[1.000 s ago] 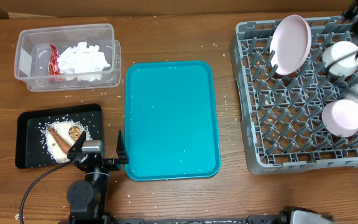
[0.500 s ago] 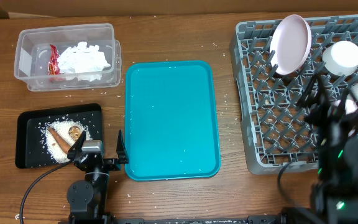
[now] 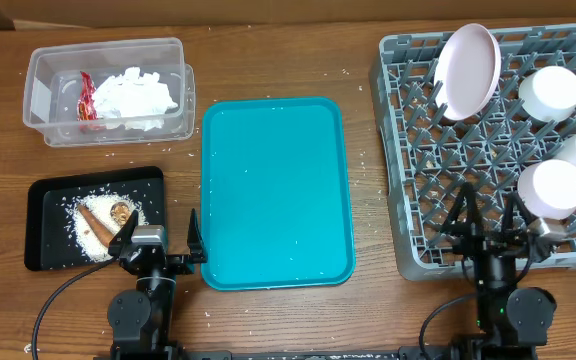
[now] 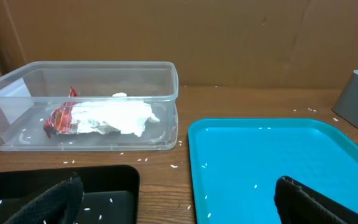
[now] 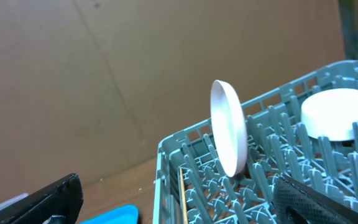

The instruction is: Sort waste into correct bins and load items into the dishwasher

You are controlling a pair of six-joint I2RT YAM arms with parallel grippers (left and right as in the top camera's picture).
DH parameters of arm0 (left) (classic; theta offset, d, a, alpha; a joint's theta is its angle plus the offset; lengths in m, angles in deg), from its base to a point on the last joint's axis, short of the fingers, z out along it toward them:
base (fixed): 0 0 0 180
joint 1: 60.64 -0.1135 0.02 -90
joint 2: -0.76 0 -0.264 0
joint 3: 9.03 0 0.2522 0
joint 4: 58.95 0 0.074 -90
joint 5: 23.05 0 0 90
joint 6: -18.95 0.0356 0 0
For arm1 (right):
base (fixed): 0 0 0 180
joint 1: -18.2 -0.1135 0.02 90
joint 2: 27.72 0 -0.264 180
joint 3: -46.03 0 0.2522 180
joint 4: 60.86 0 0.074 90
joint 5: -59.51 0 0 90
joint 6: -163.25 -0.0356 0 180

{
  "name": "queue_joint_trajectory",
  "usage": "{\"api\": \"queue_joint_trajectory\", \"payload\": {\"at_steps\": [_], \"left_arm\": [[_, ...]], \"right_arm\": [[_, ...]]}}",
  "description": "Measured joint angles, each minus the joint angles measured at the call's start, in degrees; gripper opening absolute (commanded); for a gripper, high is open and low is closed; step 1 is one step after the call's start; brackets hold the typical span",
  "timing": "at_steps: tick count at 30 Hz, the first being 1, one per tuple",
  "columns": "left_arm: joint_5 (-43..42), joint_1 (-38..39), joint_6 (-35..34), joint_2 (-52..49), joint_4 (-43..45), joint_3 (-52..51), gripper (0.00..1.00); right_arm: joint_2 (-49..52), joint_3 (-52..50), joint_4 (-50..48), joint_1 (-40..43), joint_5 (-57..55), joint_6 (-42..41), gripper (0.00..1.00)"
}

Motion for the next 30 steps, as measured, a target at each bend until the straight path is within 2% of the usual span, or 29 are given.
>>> {"api": "queue_joint_trajectory", "payload": {"at_steps": [5, 14, 21, 30], "left_arm": [[0.02, 0.0, 0.0, 0.0, 0.0, 0.0, 1.0], [0.02, 0.0, 0.0, 0.0, 0.0, 0.0, 1.0], [0.02, 0.0, 0.0, 0.0, 0.0, 0.0, 1.0], [0.0, 0.0, 0.0, 0.0, 0.0, 0.0, 1.0]], "right_arm": [[-3.93, -2.97, -1.16, -0.04, 1.42, 2.08, 1.0], [-4.15, -5.2, -2.32, -0.44, 2.73, 3.45, 1.0], [-4.24, -5.2, 6.14, -2.75, 3.04, 6.69, 1.0], [-4.26, -5.2, 6.16, -3.43, 3.32, 12.39, 1.0]]}}
